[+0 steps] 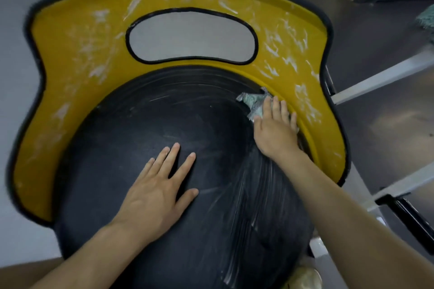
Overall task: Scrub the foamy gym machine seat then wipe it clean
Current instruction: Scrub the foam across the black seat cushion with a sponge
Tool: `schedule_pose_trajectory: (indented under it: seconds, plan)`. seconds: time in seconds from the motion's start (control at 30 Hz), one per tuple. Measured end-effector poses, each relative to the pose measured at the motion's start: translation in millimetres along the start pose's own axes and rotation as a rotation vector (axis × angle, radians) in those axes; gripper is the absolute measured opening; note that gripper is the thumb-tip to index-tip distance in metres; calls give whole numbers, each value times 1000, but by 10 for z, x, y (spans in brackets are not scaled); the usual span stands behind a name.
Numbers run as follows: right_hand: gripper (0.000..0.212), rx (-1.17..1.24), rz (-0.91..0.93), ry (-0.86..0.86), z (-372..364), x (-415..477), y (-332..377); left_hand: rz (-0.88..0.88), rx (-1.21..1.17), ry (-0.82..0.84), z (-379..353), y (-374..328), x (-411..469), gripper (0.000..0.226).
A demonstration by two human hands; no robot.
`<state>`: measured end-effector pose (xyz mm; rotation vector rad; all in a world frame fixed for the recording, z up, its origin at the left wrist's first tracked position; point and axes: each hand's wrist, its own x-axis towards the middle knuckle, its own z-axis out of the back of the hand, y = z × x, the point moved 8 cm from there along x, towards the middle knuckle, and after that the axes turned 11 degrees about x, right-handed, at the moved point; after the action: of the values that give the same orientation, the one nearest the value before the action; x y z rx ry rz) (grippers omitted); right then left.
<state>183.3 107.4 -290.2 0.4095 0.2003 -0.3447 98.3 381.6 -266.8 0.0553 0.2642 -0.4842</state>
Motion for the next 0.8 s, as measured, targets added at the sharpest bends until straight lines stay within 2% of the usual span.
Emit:
schedule_pose_trajectory:
  seconds: [0.13,0.27,0.33,0.43,0.5,0.63,0.7,0.8]
  plan:
    - [63,-42,109,9,-111,-59,410,28,-27,44,37,145,-53,74]
    - [64,-33,369,175,-320,-733,675,65,-157,28,202,221,37,75]
    - [68,64,448,314,-353,-1057,723,89,-221,-24,281,253,89,71]
    - [77,280,451,457,-221,-1382,717,78,-254,-114,368,178,152,62]
    - [72,281,435,408,-49,-1403,678,62,-260,-137,371,115,168,56]
    - [45,122,397,171,233,-1296,677,28,-235,-151,301,80,165,47]
    - [35,77,382,109,202,-1341,807,14,-217,-183,292,95,176,44]
    - [55,27,284,149,-66,-1401,942,37,-221,-231,312,139,232,38]
